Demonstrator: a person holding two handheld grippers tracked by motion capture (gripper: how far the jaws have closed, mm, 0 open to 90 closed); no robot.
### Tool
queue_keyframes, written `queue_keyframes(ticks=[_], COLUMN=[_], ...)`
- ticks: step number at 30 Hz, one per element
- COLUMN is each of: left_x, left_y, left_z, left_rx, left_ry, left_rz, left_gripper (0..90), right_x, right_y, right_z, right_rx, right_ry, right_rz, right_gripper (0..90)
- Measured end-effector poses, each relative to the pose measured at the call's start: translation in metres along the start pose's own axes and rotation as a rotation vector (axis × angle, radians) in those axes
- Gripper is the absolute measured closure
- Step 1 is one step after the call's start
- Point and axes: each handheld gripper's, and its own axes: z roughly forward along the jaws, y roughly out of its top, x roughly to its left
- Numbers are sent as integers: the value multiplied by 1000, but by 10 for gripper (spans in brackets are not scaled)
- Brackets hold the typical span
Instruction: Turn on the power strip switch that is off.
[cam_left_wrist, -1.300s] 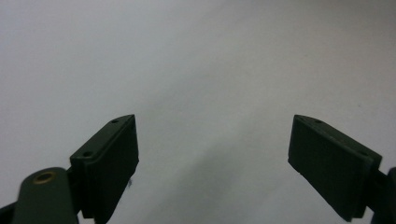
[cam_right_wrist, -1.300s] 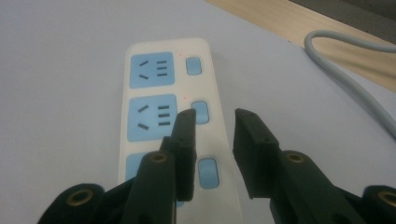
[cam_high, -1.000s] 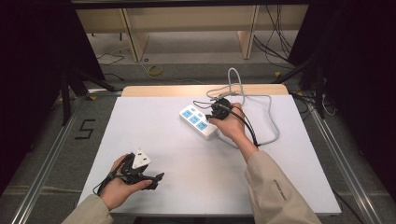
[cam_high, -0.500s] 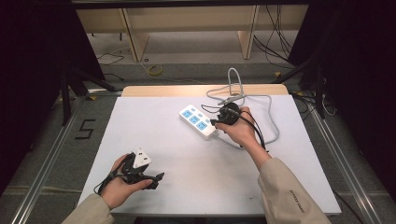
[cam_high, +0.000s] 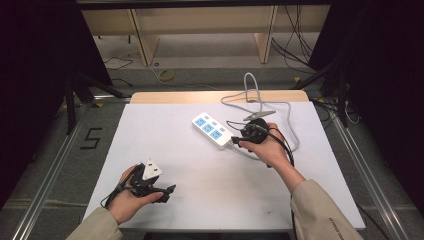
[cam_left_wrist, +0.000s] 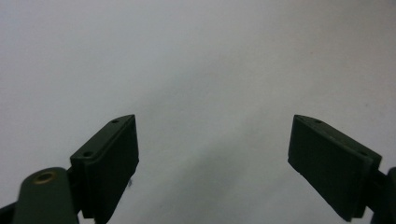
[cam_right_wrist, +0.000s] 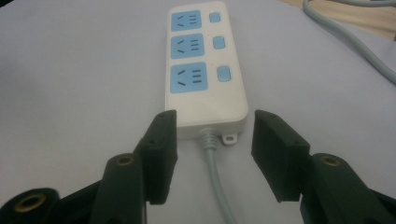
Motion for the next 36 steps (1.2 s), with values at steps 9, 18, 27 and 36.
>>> queue_keyframes(ticks=[9, 18, 27, 36], left_x=[0, 1, 0, 0], left_y=[0, 0, 0, 0], left_z=[0, 0, 0, -1], left_rx=[2, 1, 1, -3], left_ry=[2, 3, 5, 5], left_rz=[0, 0, 0, -1], left_gripper=[161, 161, 161, 161], right_x=[-2, 0, 0, 1], right_y=[-20, -46, -76, -97], right_z=[-19, -39, -61, -76], right_rx=[-27, -47, -85, -108], right_ry=[8, 34, 46, 39], right_rz=[14, 7, 17, 31], right_gripper=[429, 391, 383, 371])
